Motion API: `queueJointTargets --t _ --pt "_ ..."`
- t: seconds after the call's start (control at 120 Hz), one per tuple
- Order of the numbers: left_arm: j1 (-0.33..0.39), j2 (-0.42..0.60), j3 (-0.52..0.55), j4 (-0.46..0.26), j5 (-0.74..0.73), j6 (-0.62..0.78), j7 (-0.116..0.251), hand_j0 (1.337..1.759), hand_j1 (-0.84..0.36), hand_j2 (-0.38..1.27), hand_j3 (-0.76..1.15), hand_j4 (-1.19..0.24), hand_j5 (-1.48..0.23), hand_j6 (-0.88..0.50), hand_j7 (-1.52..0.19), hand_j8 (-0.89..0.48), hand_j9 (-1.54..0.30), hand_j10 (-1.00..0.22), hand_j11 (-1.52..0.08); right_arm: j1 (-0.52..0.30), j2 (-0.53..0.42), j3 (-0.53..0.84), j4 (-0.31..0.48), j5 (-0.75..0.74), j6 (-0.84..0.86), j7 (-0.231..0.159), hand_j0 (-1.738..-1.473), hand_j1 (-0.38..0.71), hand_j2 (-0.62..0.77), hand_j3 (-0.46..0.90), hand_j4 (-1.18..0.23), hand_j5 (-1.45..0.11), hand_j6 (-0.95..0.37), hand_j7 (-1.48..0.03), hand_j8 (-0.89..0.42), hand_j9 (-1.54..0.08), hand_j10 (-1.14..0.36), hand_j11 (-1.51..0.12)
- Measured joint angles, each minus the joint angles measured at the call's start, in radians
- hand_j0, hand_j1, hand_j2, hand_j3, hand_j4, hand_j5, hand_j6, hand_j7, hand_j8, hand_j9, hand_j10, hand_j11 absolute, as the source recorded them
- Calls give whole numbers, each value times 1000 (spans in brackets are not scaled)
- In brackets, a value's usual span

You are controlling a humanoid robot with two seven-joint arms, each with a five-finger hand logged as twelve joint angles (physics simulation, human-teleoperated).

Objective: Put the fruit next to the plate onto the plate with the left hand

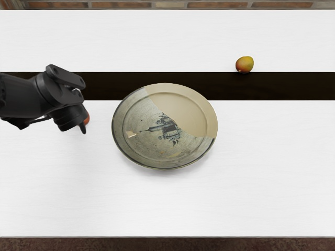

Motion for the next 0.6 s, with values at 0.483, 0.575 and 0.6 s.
queueJointTargets --t 0.483,0.575,0.6 --pt "4 0 -9 5 -30 -14 1 1656 -285 286 0 -615 -776 -453 -787 -468 -796 -602 -796 0 0 0 0 0 0 0 -1658 -328 -4 0 -18 -23 -18 -23 -18 -23 -18 -23" --pt "-7 0 -11 0 -42 -21 2 1654 -316 420 0 -699 -917 -412 -926 -405 -934 -682 -936 0 0 0 0 0 0 0 -1658 -328 -4 0 -18 -23 -18 -23 -18 -23 -18 -23" --pt "-12 0 -11 -4 -45 -22 3 1654 -324 444 0 -712 -949 -392 -955 -397 -960 -692 -962 0 0 0 0 0 0 0 -1658 -328 -4 0 -18 -23 -18 -23 -18 -23 -18 -23"
